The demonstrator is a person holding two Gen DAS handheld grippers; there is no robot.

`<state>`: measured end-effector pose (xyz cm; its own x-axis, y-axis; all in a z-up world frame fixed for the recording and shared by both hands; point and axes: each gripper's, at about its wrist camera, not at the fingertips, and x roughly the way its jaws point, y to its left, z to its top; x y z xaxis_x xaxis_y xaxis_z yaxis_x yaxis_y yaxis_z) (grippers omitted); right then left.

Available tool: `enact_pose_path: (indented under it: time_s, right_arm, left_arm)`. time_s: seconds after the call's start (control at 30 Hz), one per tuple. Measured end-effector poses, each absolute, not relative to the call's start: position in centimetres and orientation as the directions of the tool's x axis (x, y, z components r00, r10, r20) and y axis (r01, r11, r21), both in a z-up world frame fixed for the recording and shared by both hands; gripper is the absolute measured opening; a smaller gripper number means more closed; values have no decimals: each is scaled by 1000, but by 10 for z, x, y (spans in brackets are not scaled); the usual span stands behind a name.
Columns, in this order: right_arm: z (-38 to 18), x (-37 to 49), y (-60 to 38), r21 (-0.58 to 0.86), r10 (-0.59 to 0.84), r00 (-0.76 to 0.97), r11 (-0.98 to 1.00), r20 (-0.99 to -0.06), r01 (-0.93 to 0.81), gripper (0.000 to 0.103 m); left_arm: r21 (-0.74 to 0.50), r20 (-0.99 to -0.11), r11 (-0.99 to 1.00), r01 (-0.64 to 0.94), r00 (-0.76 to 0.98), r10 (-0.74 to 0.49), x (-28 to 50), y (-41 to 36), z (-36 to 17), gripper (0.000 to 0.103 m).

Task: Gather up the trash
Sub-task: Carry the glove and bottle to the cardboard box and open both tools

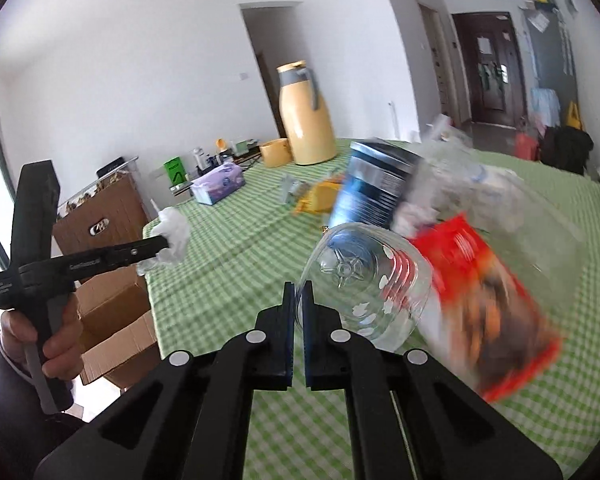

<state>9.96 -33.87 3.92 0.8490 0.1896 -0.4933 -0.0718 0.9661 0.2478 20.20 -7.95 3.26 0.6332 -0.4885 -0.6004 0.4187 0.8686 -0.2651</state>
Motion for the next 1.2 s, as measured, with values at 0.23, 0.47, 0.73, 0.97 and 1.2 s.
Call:
enact_pose_path:
  time_s: [0.23,0.47,0.73,0.97,1.2]
  right_arm:
    - [50,146,-280,201,239,841,967,-485,-159,4]
    - [52,192,-197,150,343,798,939,-495,-311,4]
    - [47,241,-96,157,514,689,844,-511,-514,4]
    - [21,272,19,226,687,469,667,-555,-710,4]
    - [-38,282,113,234,680,286,565,-675,-791,4]
  left_arm:
    - [-260,-585,932,251,728,-359,212,23,37,7]
    - [-257,-602,966,9,781,-168,220,144,25,7]
    - [-305,-660,923,-235,751,-27,213,273,-6,7]
    - [-335,-786,855,-397,618,-21,228,338,-80,7]
    - [-274,-858,831,-484,513,16,227,352,-127,12]
